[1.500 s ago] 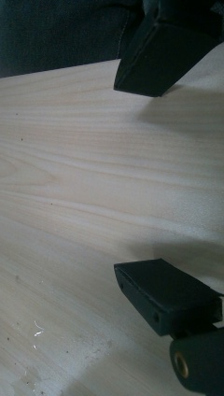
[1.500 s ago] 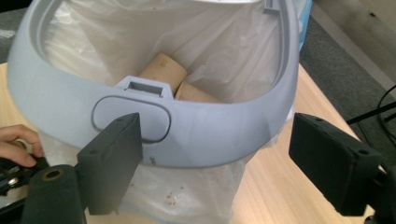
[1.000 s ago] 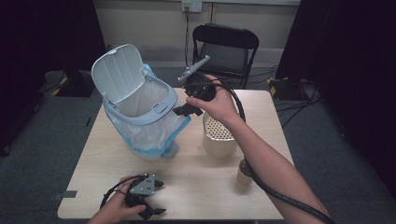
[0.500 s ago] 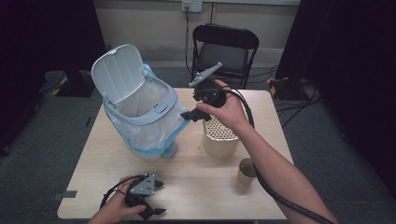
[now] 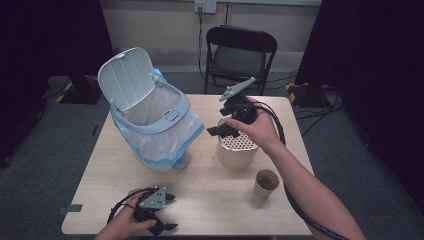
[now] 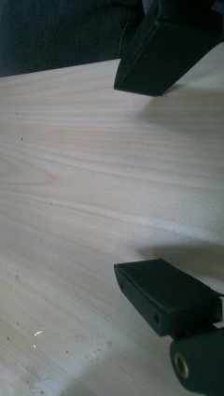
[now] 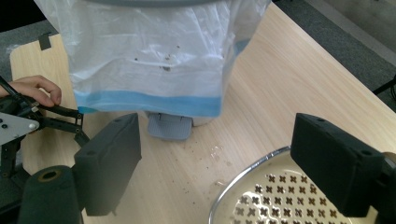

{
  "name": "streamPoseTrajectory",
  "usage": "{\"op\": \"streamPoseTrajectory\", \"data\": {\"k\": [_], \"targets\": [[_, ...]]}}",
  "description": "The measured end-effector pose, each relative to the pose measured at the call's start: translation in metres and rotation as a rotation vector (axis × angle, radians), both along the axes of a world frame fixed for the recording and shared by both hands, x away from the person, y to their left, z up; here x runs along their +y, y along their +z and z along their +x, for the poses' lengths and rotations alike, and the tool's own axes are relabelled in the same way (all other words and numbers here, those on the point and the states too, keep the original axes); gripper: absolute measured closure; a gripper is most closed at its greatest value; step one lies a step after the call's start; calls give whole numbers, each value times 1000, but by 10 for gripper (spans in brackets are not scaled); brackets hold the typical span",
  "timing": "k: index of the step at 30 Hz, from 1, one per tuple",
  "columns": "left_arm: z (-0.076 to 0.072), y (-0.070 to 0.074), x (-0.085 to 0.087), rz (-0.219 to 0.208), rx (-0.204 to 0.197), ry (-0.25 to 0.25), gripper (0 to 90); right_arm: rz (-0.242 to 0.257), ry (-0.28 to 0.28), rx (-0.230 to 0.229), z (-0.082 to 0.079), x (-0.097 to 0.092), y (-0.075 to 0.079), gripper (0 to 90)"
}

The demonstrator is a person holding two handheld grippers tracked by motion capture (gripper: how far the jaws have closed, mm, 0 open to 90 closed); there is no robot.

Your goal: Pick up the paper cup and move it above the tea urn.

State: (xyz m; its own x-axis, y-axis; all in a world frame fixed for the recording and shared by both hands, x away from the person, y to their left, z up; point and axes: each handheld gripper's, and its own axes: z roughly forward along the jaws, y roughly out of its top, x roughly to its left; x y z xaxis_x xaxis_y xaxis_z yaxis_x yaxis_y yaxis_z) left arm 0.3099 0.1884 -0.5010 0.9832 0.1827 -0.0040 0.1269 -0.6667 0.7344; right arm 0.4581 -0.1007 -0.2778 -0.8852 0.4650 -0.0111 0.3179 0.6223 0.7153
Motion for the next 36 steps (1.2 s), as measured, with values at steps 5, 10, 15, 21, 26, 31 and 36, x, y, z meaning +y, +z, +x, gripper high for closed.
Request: {"op": "streamPoseTrajectory", "data": {"k": [5,10,15,21,26,31,36], "targets": [[0,0,0,0,0,0,104,10,-15,8,-3,-11,-4,161],[0,0,0,-2,3,-1,102,6,-18,10,-9,-21,-8,161],[0,0,0,-3,0,1,101,8,-25,15,-13,-30,-15,161],[0,0,0,-5,6,3,101,17,-37,27,-16,-41,-22,162],[0,0,0,-7,7,3,101,23,-38,28,-20,-47,-25,162],[0,0,0,-6,7,3,101,33,-40,31,-25,-55,-28,162],[0,0,0,-6,6,2,101,25,-45,30,-30,-62,-33,162]]}}
